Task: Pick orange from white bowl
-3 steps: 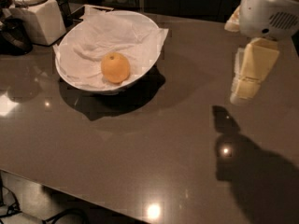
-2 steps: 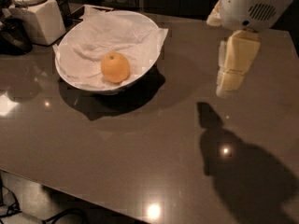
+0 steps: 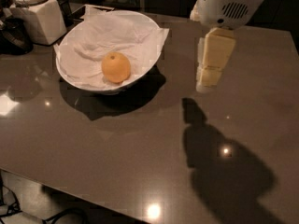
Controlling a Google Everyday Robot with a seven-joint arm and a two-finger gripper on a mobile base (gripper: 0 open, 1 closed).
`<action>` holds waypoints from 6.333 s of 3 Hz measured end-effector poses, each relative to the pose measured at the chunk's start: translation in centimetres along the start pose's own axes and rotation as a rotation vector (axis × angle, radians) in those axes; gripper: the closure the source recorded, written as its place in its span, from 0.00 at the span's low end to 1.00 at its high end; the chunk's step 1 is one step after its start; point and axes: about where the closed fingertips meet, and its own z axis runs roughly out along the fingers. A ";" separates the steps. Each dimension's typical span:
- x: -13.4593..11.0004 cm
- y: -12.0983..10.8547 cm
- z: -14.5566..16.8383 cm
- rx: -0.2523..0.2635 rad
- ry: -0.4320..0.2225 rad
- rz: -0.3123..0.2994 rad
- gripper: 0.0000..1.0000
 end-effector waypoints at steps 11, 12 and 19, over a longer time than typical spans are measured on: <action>-14.4 -9.9 12.0 -0.206 -0.113 0.180 0.16; -14.9 -10.6 13.5 -0.229 -0.106 0.185 0.17; -18.9 -9.1 20.6 -0.335 -0.036 0.047 0.43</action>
Offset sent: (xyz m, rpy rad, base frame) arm 0.0204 0.1461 0.0030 -0.2335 0.0134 0.2926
